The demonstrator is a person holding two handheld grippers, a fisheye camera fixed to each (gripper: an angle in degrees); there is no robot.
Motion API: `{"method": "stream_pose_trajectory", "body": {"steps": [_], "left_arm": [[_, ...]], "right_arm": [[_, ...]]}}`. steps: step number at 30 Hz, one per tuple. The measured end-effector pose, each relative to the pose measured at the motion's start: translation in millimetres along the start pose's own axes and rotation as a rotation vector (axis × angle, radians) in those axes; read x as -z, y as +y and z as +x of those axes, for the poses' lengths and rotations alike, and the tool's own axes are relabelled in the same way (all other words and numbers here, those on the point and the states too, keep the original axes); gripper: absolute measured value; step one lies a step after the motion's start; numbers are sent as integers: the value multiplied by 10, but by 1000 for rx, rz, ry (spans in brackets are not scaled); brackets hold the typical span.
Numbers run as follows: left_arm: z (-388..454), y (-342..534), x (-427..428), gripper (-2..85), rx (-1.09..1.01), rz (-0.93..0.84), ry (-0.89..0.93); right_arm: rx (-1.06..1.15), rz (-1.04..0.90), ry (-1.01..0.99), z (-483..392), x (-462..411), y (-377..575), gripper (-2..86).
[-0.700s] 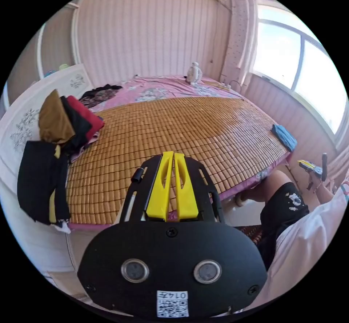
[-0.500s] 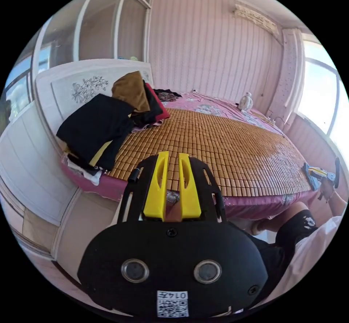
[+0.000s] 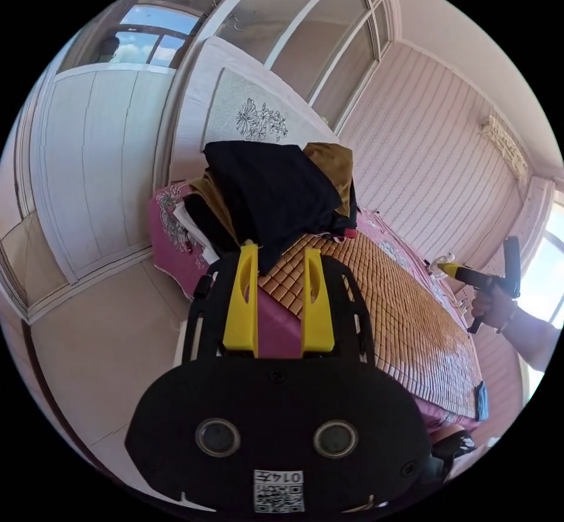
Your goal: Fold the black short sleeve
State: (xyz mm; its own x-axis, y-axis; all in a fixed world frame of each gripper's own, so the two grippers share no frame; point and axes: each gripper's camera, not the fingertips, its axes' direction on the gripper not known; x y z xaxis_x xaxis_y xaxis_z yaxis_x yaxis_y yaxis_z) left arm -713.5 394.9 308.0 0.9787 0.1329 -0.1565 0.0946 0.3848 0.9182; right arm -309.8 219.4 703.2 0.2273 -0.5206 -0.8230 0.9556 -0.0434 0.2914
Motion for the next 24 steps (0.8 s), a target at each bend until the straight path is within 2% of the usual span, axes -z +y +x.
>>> {"method": "stream_pose_trajectory", "body": {"steps": [8, 12, 14, 15, 16, 18, 22, 24], "left_arm": [[-565, -440, -469, 107, 85, 34, 32], [-645, -486, -596, 87, 63, 26, -17], [-674, -481, -588, 73, 58, 27, -19], [-674, -481, -578, 69, 51, 27, -18], [-668, -488, -553, 52, 39, 23, -19], [-638, -513, -477, 33, 17, 27, -27], [-340, -648, -251, 14, -99, 71, -45], [-73, -704, -131, 14, -204, 99, -80]], "right_arm": [[-5, -60, 8, -20, -1154, -1167, 128], [-176, 18, 76, 215, -1648, -1631, 150], [-267, 25, 41, 365, -1838, -1758, 134], [-292, 21, -42, 444, -1918, -1812, 110], [-311, 30, -100, 499, -1923, -1846, 79], [-314, 59, -88, 500, -1801, -1870, 37], [-101, 111, -82, 297, -1269, -1975, 19], [-71, 171, -111, 273, -899, -1993, 16]]}}
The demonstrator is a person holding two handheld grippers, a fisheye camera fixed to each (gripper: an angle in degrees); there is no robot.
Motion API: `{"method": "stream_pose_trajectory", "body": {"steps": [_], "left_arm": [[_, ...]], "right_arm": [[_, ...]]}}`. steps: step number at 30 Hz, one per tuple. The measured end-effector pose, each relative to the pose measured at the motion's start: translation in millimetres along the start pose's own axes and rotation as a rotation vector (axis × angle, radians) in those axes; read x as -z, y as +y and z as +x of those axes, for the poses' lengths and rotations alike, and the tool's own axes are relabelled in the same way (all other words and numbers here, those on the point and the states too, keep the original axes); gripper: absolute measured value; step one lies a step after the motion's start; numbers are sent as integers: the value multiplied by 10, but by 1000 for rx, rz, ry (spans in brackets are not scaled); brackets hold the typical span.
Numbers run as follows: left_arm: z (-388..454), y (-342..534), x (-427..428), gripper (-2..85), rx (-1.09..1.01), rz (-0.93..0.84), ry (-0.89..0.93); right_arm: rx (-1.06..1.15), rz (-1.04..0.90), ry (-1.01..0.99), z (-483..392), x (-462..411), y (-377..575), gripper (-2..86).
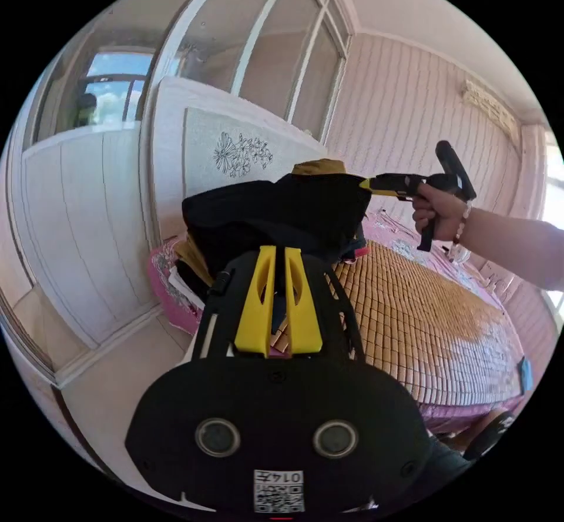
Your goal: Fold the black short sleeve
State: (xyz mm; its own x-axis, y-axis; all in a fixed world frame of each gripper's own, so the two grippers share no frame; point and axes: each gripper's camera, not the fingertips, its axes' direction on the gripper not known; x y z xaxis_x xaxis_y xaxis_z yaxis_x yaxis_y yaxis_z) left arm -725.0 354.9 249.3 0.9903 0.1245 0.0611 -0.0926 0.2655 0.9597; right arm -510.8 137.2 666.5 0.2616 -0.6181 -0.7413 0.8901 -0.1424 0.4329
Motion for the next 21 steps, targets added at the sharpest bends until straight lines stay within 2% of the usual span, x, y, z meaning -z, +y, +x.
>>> {"method": "stream_pose_trajectory", "body": {"steps": [3, 6, 8, 9, 11, 13, 18, 21], "left_arm": [[500, -45, 299, 24, -146, 70, -30], [1093, 94, 443, 36, -207, 52, 174], [1597, 333, 338, 47, -234, -46, 364], [1702, 417, 294, 48, -245, -65, 398], [1969, 687, 50, 48, -199, -241, 503], [2101, 780, -43, 50, -205, -339, 592], [2329, 791, -139, 50, -303, -368, 569], [2358, 723, -417, 50, -293, -429, 553]], "right_arm": [[27, 65, 53, 49, 710, 71, 16], [-2, 9, 144, 388, 1371, 487, 22], [-76, -68, 222, 707, 1689, 911, 28], [-122, -123, 293, 905, 1854, 1259, 36], [-195, -210, 409, 1138, 2031, 1832, 52], [-277, -346, 486, 1298, 2123, 2564, 75], [-368, -419, 425, 1210, 2006, 3370, 95], [-290, -406, 385, 1011, 1766, 3385, 98]]}}
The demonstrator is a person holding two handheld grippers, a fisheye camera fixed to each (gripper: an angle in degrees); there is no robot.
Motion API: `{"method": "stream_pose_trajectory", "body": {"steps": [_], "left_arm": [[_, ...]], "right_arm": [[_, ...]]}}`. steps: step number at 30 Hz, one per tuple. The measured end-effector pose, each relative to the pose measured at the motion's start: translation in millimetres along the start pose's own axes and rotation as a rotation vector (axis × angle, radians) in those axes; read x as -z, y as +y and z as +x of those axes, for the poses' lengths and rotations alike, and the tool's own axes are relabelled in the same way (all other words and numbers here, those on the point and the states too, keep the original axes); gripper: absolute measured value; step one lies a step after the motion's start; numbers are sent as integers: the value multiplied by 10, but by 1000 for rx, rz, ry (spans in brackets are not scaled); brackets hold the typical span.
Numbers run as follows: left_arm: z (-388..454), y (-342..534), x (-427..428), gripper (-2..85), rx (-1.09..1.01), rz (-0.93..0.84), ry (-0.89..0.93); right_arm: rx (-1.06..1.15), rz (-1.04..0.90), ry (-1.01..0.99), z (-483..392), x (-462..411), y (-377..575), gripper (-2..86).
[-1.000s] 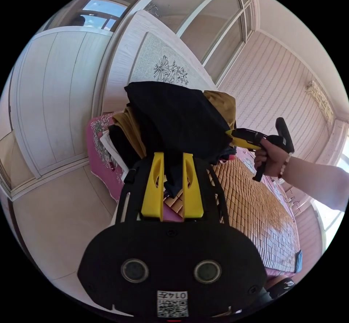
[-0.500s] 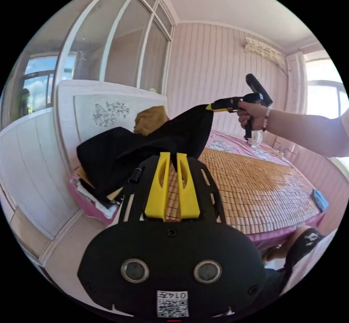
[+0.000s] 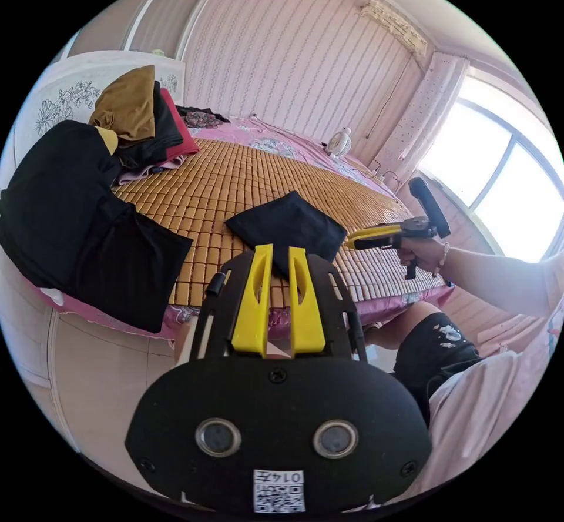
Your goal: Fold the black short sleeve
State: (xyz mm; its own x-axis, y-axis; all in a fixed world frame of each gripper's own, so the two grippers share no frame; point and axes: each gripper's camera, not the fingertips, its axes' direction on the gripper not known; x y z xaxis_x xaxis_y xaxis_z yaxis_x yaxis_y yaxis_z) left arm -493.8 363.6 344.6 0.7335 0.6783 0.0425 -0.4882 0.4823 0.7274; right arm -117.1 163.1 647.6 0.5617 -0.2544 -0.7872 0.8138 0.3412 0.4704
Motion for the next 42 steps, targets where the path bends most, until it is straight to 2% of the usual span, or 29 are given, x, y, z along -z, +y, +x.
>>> {"method": "stream_pose_trajectory", "body": {"steps": [5, 8, 9, 11, 14, 16, 20, 23, 27, 31, 34, 39, 42], "left_arm": [[-347, -310, -442, 62, 106, -98, 26], [-390, -484, -594, 69, 114, -101, 28], [-390, -515, -620, 70, 112, -98, 26], [-377, -627, -724, 74, 112, -103, 29], [-302, -730, -856, 76, 94, -105, 47], [-216, -768, -962, 78, 67, -115, 51], [55, -815, -1298, 94, -4, -185, 61], [254, -891, -1477, 100, -59, -206, 37], [439, -950, -1798, 104, -108, -271, 43], [738, -930, -2227, 103, -201, -460, 46], [909, -947, -2265, 90, -247, -454, 7], [1015, -970, -2360, 66, -261, -490, 22], [1043, -982, -2377, 60, -277, -477, 22]], "right_arm": [[111, 33, -67, -442, -251, -285, 109], [146, -16, -83, -619, -507, -416, 102], [164, -83, -49, -647, -640, -430, 84], [220, -27, -31, -632, -583, -383, 48], [141, -10, -98, -343, -334, -301, 22], [25, 105, -173, 26, 5, -87, 18], [-153, 211, -223, 559, 396, 332, 17], [-250, 205, -192, 834, 524, 660, 20], [-341, 106, -134, 1038, 428, 998, 37], [-274, 123, -21, 862, 537, 1061, 57], [-163, 149, 49, 580, 565, 966, 74], [-45, 123, 34, 276, 410, 737, 85], [44, 113, -42, 140, 316, 667, 89]]}}
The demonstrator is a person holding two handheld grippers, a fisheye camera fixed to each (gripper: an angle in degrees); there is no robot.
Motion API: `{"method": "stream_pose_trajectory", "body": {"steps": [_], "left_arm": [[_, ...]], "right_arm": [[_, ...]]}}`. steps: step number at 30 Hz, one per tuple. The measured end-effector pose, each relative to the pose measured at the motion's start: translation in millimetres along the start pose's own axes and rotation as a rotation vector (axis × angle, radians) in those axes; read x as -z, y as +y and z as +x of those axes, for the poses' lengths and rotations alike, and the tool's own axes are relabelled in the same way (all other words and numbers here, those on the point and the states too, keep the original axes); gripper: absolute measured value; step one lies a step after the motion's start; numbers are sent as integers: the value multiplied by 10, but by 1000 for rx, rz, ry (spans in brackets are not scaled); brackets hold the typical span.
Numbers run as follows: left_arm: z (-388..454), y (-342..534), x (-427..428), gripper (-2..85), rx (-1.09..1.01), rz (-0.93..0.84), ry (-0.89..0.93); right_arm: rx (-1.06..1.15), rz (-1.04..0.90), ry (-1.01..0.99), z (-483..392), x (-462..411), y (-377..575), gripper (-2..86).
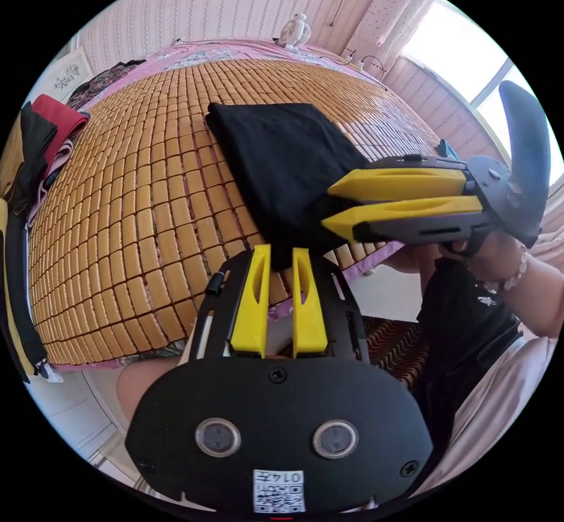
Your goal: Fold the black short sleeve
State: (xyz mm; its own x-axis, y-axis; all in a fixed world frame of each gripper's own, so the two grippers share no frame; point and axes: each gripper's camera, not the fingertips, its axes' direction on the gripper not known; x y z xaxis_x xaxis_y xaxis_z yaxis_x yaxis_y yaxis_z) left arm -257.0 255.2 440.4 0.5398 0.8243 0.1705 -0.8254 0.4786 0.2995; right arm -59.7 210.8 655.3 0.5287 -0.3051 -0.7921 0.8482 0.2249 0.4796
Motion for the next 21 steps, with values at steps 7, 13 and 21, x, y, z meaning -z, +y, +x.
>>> {"method": "stream_pose_trajectory", "body": {"steps": [7, 13, 21], "left_arm": [[-32, 7, 49, 24, 31, 45, 45], [-64, 21, 66, 27, 58, 64, 99], [-69, 99, 138, 36, 102, 86, 158]], "right_arm": [[2, -76, -6, 245, -4, 54, 12], [-553, 281, -98, 1415, 902, 878, 21], [-719, 155, 73, 1845, 1038, 1668, 89]]}}
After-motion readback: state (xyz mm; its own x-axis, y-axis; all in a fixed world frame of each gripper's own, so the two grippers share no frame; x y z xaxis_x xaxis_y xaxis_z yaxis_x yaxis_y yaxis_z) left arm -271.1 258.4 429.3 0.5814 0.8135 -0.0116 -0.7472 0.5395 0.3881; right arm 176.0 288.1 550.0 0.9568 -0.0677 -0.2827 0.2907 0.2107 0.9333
